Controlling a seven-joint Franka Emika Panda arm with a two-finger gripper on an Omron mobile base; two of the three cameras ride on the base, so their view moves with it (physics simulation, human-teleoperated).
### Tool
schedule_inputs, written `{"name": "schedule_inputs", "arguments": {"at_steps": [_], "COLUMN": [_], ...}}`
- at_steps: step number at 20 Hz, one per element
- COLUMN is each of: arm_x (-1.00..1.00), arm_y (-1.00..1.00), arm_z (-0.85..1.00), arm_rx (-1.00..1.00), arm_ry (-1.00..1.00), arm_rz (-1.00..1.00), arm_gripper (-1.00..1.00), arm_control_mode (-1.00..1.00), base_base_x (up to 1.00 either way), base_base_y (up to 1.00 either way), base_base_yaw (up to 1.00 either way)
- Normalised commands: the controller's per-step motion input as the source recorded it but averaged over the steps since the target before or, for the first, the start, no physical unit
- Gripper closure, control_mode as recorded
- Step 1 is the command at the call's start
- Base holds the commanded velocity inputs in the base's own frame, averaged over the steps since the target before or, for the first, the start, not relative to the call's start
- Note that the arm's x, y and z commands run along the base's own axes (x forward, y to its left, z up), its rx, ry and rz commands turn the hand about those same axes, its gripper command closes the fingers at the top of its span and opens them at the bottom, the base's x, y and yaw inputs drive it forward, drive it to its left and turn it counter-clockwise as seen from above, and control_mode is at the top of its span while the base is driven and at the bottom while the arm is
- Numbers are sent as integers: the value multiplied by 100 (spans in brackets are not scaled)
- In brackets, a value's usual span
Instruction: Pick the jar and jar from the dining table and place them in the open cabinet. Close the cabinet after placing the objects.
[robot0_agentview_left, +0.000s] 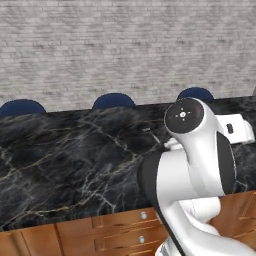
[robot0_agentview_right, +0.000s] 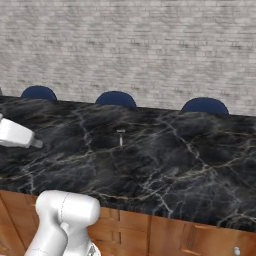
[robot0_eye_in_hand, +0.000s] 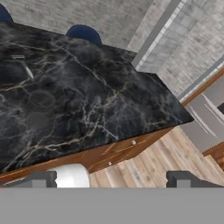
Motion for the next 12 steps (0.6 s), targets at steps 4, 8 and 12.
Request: {"name": "schedule_inputs", "arguments": {"at_steps": [4,8,12], "arm_x": [31,30,34], "arm_y": [0,0,0], "arm_z": [-4,-4,-5], "arm_rx": [11,7,6], "arm_ry": [2,2,3], "arm_rz": [0,0,0], "arm_gripper": [-100,-100,-100], "arm_control_mode": [-100,-100,-100], "base_base_x": [0,0,0], "base_base_y": [0,0,0], "base_base_yaw": [0,0,0]}}
